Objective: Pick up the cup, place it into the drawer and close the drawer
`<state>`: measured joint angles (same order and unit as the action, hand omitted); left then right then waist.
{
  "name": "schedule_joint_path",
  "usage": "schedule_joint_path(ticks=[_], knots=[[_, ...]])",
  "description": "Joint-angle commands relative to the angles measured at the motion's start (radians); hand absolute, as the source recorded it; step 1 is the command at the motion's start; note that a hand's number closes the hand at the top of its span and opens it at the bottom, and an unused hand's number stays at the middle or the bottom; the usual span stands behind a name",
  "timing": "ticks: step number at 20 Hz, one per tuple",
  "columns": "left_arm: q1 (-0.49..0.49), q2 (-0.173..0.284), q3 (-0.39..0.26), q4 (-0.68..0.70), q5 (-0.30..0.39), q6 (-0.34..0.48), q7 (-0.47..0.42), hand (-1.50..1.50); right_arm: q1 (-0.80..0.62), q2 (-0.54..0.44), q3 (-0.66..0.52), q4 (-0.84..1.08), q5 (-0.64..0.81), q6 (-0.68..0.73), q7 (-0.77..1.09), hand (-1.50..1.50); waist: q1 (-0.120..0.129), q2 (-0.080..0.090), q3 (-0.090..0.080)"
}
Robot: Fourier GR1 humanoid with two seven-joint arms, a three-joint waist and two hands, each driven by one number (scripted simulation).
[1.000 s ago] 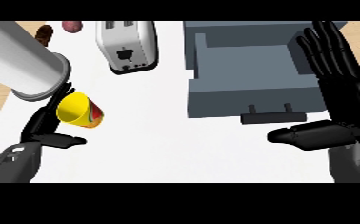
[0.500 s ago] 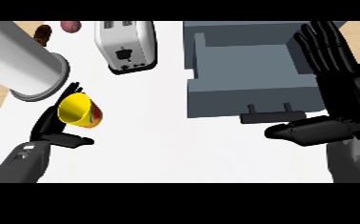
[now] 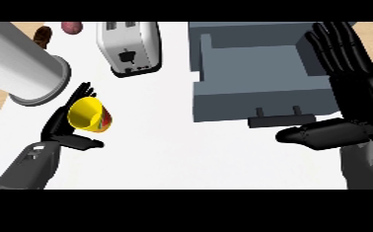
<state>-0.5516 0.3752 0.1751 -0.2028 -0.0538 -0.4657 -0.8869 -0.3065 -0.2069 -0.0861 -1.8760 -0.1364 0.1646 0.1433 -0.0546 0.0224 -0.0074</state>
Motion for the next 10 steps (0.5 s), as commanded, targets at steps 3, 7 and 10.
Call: schedule_joint_path(ticks=[3,7,10], knots=[[0.009,-0.042,-0.011,-0.020,0.013,-0.246,-0.129,1.50,0.018,-0.003,0.007,0.011,0.018,0.006,-0.014,-1.50,0.007,0.000,-0.001],[0.001,-0.040,0.011,-0.072,0.008,0.013,-0.225,1.50,-0.007,-0.019,-0.021,0.021,0.003,0.003,0.007,-1.50,0.008,0.001,-0.001],[0.009,-0.042,0.015,-0.082,-0.006,0.113,-0.280,1.50,-0.017,-0.021,-0.046,0.050,-0.013,0.006,-0.015,-1.50,0.010,0.001,0.001]])
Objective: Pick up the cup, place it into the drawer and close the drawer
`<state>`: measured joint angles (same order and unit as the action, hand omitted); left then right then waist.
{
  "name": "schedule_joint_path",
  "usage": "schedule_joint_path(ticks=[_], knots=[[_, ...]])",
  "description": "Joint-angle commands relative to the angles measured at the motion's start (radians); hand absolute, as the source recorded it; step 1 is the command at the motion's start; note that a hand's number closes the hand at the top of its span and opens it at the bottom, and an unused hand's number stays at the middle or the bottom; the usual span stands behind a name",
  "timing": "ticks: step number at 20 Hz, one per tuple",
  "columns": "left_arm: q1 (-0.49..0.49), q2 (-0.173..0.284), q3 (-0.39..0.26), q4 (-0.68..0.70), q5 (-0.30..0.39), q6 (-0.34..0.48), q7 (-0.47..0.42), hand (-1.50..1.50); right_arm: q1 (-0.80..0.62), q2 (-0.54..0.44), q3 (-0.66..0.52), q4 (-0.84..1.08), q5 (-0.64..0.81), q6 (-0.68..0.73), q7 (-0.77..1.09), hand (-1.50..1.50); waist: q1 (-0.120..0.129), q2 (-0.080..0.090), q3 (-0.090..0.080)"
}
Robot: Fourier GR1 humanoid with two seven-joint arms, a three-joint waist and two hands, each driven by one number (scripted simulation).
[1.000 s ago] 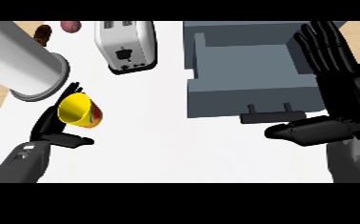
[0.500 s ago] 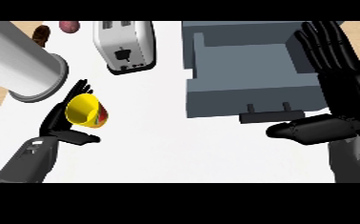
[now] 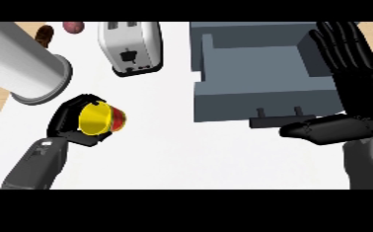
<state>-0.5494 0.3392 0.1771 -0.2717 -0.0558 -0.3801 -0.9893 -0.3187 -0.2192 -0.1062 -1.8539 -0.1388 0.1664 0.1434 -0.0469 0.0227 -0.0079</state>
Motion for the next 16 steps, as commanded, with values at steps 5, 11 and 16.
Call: schedule_joint_path(ticks=[5,11,16], knots=[[-0.010,-0.083,0.094,-0.017,0.093,0.015,-0.192,1.50,0.008,-0.013,-0.028,0.028,-0.007,0.008,-0.019,-1.50,0.009,-0.005,0.002],[-0.007,-0.200,0.164,-0.052,0.151,0.208,-0.223,1.50,0.014,-0.035,-0.048,0.009,-0.024,0.025,-0.007,-1.50,0.025,-0.016,0.005],[-0.085,-0.202,0.105,-0.197,0.138,0.172,-0.051,1.50,0.056,-0.036,-0.065,0.019,-0.025,0.038,-0.042,-1.50,0.046,-0.026,0.009]])
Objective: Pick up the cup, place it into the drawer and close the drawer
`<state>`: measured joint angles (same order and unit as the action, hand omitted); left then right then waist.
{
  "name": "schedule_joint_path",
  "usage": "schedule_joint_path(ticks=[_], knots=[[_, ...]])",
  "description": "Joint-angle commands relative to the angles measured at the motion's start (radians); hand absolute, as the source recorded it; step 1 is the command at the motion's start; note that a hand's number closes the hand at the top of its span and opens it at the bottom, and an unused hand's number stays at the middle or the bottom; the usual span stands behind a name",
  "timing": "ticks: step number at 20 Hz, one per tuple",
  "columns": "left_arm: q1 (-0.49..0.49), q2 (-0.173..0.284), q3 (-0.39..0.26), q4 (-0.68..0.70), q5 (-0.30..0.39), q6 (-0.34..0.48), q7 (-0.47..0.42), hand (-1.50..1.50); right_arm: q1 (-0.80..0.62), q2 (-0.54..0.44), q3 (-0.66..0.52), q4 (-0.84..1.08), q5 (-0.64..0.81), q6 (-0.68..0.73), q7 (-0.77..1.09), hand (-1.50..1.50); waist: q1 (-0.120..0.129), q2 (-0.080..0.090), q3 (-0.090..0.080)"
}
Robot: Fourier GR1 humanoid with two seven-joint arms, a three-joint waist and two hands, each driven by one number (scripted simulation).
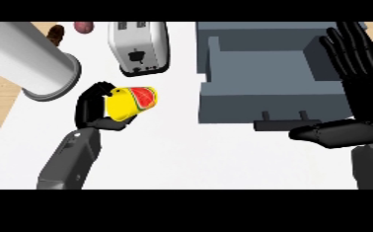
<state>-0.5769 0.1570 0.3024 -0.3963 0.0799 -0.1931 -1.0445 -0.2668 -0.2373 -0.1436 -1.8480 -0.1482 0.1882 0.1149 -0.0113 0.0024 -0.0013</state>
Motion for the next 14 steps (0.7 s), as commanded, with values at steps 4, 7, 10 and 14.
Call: schedule_joint_path(ticks=[4,7,10,14], knots=[[-0.111,-0.093,-0.062,-0.180,-0.007,0.064,0.082,1.50,-0.020,0.030,0.021,0.038,0.048,-0.034,-0.019,-1.50,0.018,-0.006,0.002],[-0.189,-0.091,-0.098,-0.264,-0.011,0.065,0.232,1.50,-0.009,0.036,0.013,0.016,0.053,-0.051,-0.018,-1.50,0.021,-0.009,0.002],[-0.251,-0.140,-0.112,-0.352,0.012,0.111,0.369,1.50,0.032,0.012,-0.003,0.041,0.031,0.004,-0.063,-1.50,0.016,-0.008,0.003],[-0.266,-0.155,-0.229,-0.497,0.047,0.218,0.523,1.50,0.050,0.006,-0.028,0.023,0.016,0.005,-0.059,-1.50,0.015,-0.010,0.002]])
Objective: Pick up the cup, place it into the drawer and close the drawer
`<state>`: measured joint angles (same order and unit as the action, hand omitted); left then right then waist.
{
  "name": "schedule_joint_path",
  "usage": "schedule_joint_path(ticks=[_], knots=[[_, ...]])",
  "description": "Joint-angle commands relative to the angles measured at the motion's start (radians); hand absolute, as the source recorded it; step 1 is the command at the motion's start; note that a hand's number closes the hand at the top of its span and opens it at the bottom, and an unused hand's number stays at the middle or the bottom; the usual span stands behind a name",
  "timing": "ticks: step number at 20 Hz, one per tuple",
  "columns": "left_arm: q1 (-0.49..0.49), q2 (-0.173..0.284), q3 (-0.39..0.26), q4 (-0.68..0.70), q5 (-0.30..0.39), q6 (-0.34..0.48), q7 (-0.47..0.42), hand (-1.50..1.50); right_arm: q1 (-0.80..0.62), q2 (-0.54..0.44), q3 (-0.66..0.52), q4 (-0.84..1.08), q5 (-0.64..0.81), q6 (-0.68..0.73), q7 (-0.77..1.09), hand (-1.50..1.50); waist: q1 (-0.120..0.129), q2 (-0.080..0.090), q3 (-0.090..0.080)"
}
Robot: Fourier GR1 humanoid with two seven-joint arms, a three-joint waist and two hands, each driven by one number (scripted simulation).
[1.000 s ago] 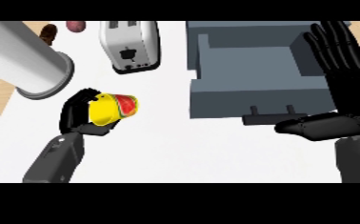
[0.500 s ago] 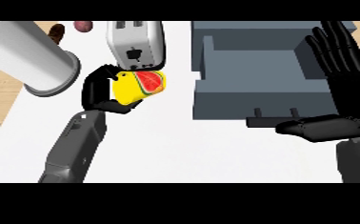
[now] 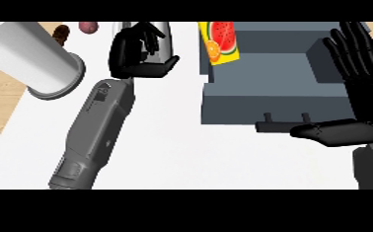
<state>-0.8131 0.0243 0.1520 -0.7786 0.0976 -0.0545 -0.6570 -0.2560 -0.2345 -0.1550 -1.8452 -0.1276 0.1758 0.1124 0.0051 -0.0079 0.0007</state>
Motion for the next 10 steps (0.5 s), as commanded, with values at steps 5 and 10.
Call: schedule_joint_path(ticks=[5,10], knots=[[-0.200,-0.024,-0.120,-0.045,0.023,0.179,0.234,1.50,0.000,-0.007,-0.017,0.035,0.010,0.018,-0.067,-1.50,-0.018,0.009,0.000],[-0.354,-0.024,-0.175,0.070,0.045,0.304,0.357,1.50,0.024,-0.004,-0.010,-0.037,-0.021,0.023,-0.006,-1.50,-0.036,0.011,0.000]])
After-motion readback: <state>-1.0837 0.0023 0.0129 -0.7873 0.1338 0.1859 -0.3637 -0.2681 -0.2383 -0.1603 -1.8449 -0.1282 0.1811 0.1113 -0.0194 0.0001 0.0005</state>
